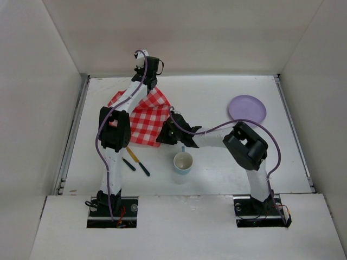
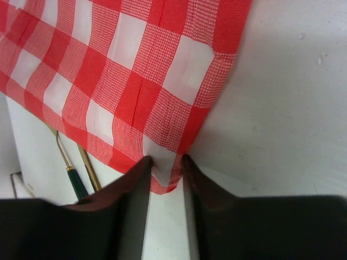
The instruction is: Set the dinner table for one person
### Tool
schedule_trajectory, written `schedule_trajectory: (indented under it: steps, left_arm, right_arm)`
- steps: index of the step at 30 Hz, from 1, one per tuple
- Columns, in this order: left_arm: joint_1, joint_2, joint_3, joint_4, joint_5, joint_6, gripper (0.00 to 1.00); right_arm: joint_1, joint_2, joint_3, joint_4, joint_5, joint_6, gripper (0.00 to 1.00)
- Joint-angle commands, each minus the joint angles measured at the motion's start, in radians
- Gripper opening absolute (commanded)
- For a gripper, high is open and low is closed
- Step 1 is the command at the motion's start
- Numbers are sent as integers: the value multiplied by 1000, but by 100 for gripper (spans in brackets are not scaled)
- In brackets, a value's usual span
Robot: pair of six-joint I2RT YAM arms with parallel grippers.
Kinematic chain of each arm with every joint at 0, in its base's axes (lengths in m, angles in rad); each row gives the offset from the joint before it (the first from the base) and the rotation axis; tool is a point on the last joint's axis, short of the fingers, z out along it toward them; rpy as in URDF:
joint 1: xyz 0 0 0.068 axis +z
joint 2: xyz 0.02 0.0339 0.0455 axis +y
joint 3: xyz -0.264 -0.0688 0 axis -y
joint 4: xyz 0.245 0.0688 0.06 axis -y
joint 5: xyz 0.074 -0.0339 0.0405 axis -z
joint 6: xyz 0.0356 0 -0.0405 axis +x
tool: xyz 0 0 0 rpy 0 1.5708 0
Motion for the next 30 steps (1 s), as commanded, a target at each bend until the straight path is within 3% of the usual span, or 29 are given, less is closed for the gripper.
schedule_trajectory:
  steps: [1,6,13,19,24,28,30]
  left_arm:
    - [8,-54,42,24,11,-4,3]
    - [31,-91,-10,53,57,-10,0]
    - [105,-167,-75,91,157,-83,0]
    - [174,-169,34,48,269,-191,0]
    - [214,-193,183,23,379,-293,0]
    - [220,-302,169,106,439,-326,0]
    - [217,-385,58,187,456,-315,0]
  right_arm:
    - [-20,16,-40,74,-8,55,30]
    - [-54,-56,-102,195,23,51,13]
    - [-150,-186,-85,217,40,-52,7]
    - [-296,-196,218,-63,73,-257,5]
    - [-362,-180,593,-303,256,-544,5]
    - [-356,-197,737,-308,463,-812,5]
    - [-336,-234,670,-229,529,-949,6]
